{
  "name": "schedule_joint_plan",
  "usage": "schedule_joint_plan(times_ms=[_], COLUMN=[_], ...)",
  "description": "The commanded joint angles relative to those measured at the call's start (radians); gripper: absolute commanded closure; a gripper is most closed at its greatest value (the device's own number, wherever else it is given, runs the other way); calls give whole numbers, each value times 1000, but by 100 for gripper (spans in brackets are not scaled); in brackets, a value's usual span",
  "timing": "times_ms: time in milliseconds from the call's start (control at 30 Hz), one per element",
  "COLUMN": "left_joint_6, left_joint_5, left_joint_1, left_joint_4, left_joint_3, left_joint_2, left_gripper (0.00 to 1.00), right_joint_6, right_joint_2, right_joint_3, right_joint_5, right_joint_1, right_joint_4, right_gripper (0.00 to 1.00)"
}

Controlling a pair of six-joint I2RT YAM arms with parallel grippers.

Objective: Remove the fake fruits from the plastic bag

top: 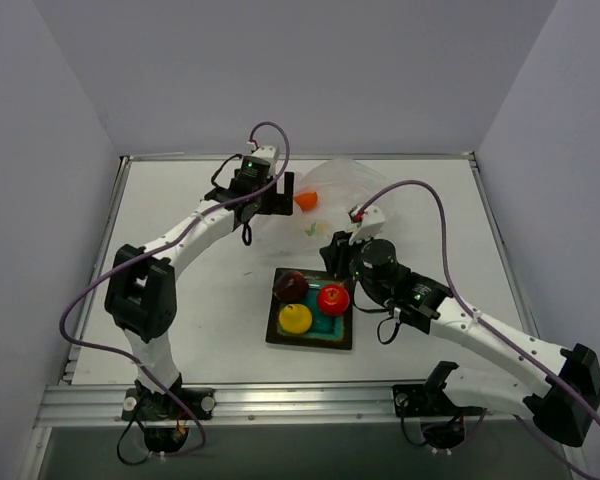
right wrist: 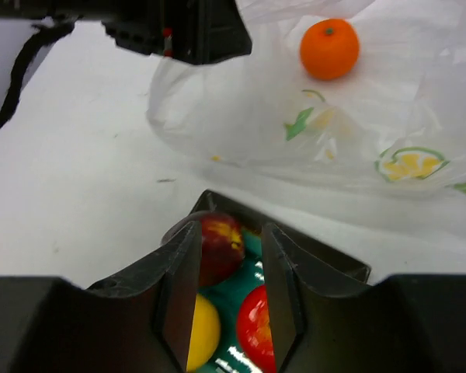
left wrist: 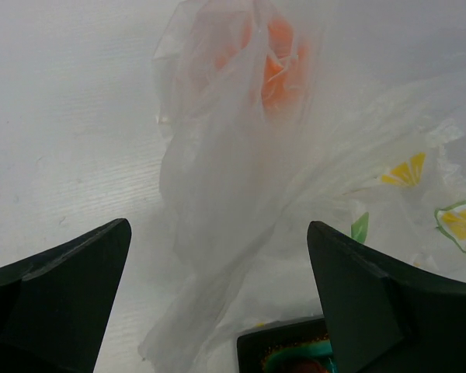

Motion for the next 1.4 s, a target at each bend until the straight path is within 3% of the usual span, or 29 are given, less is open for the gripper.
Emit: schedule_joint_plan(times_ms=[0,167,200,267,333,367,400,433,667,867,1100,1367], left_joint_6=[87,98,97,92,72,63,48,40,-47,-138,-202,-241], left_joint_5=[70,95,95,95,109,115,128,132,106,164,210,250], left_joint_1=[16,32,35,38,44,47,50,50,58,64,88,110], left_joint_4=[-31,-33,-30,-9,18,30,42,47,156,226,275,298], left_joint_3=[116,205,212,218,210,205,195,189,64,15,0,3], left_joint_2=[67,147,158,173,178,181,181,178,95,75,77,109], left_gripper=[4,5,5,17,40,78,93,97,98,98,98,98], right_joint_6=[-74,-112,-125,-138,-157,-161,-169,-174,-163,-151,-171,-145], right_joint_2=[92,273,304,408,510,543,567,613,785,946,1124,1331], right_joint_3=[88,187,207,273,319,360,379,397,508,616,791,993], right_joint_5=[-93,-224,-233,-274,-293,-293,-295,-296,-337,-324,-293,-324], right_joint_1=[-139,-328,-351,-402,-420,-425,-426,-428,-425,-419,-419,-413], right_joint_4=[4,55,58,63,64,75,84,102,223,285,273,270], right_gripper=[68,65,61,57,55,55,55,54,55,54,23,2])
